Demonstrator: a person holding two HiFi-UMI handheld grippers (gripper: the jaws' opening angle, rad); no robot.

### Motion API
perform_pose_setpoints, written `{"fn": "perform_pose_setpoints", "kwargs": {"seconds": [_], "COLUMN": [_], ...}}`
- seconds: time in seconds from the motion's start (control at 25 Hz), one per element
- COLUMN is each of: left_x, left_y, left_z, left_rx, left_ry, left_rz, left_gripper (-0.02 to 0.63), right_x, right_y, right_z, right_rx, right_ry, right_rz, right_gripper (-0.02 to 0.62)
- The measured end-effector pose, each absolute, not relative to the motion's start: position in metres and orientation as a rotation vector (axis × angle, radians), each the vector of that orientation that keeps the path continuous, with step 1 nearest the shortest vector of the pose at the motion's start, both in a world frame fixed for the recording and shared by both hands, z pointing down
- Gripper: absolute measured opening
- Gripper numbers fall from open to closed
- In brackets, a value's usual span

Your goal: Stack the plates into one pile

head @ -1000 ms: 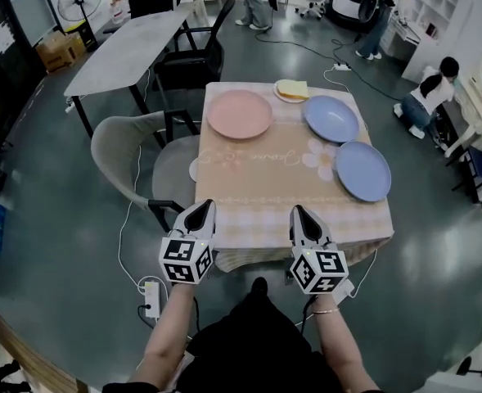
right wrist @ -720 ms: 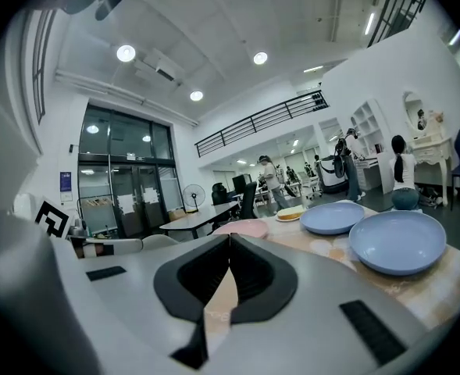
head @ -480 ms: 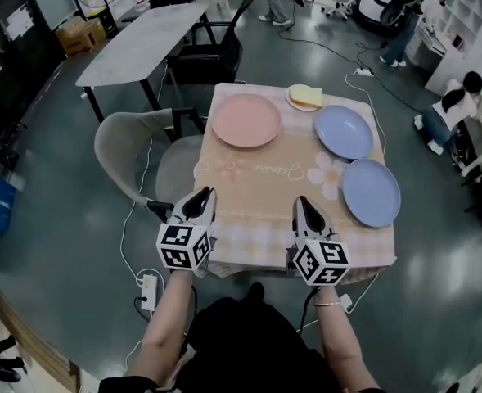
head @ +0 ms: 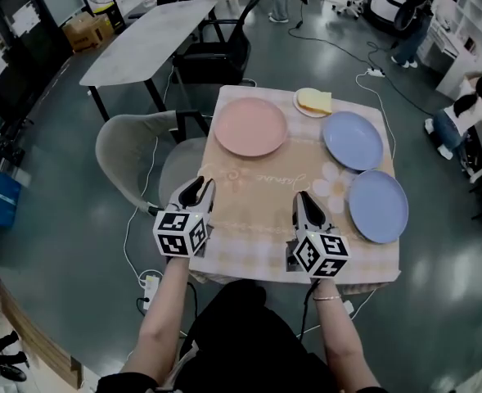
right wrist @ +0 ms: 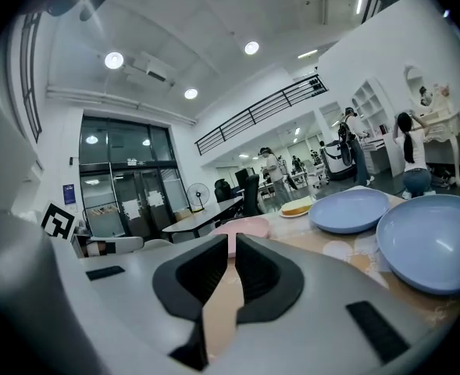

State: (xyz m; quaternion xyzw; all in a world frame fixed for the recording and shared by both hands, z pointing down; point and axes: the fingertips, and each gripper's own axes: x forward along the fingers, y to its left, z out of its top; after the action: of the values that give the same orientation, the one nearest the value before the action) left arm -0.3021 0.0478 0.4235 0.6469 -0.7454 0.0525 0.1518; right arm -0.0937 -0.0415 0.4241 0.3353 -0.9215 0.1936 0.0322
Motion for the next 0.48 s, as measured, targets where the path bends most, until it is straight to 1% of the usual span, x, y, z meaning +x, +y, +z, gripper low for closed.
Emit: {"fn": "perform_pose_setpoints", "kwargs": {"seconds": [0.08,0.16,0.2,0.48], "left_x": [-0.313,-0.325,-0.332,-0.365], "left_y": [0.037,0.024,0.017,-0.028], "left_z": [0.426,0.430,0.432,0.452], "left_rx": [1.850,1.845,1.842,1.818], "left_ry": [-2.137,-2.130,-2.127,-2.082], "left_rz": [0.147,0.146,0.145,0.136], "left_gripper": [0.109,0.114,0.114,0.124], "right_x": [-0.102,-0.113,-0.119,-0.154], "right_y": [-0.054,-0.068,-0.075,-0.123], "right_z": [0.428,0.434,0.436,0.453], "right_rx": [1.030,1.022,1.020,1.043], "right_ry": [-2.827,-2.811,-2.803,-2.736], "right_rz": [0.616,0.642,0.653,0.687], "right_gripper": [0.015,0.070,0.077,0.084]}}
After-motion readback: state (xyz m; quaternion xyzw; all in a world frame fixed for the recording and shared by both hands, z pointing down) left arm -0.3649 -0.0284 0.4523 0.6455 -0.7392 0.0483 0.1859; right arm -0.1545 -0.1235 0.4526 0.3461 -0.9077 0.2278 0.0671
